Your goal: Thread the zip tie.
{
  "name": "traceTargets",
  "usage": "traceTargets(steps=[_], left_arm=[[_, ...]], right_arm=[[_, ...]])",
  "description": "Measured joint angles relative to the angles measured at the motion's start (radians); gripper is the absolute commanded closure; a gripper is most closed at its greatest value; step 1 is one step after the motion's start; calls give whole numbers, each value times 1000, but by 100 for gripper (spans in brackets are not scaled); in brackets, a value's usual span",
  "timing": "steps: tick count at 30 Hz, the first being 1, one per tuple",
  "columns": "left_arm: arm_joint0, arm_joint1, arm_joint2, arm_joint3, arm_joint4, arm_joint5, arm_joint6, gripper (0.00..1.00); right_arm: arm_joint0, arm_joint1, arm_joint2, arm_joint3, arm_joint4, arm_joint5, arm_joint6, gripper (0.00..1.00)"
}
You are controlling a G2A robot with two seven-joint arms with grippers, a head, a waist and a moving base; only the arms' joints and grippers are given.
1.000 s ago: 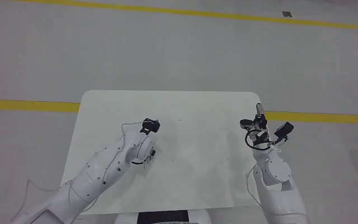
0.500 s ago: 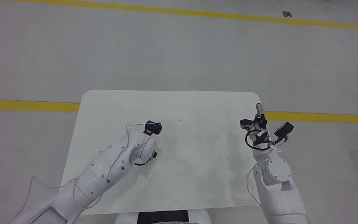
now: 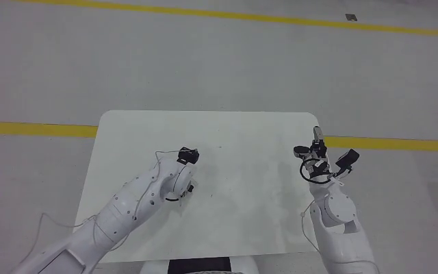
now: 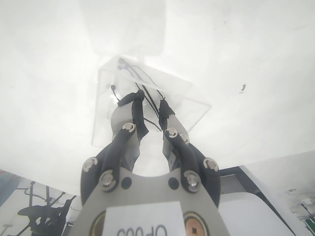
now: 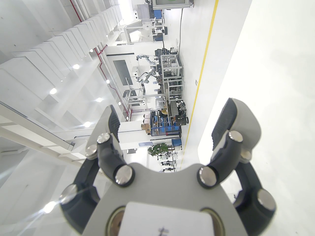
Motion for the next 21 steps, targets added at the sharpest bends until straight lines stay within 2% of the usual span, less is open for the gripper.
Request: traceTargets(steps=[7, 8, 10, 12, 17, 21], left_arm=[[-11, -6, 11, 26, -10, 0, 8, 85], [-14, -7, 13, 29, -12, 0, 9, 91], [-17, -8, 15, 34, -14, 0, 10, 97], [-19, -9, 17, 41, -14, 0, 11, 100], [-23, -13, 18, 51, -14, 0, 10, 100], [-21, -13, 12, 38, -8, 0, 1, 100]], right_arm=[[0, 0, 0, 0, 0, 0, 0, 0], [0, 0, 0, 0, 0, 0, 0, 0], [0, 0, 0, 0, 0, 0, 0, 0], [0, 0, 0, 0, 0, 0, 0, 0], [0, 0, 0, 0, 0, 0, 0, 0], [0, 0, 0, 0, 0, 0, 0, 0]])
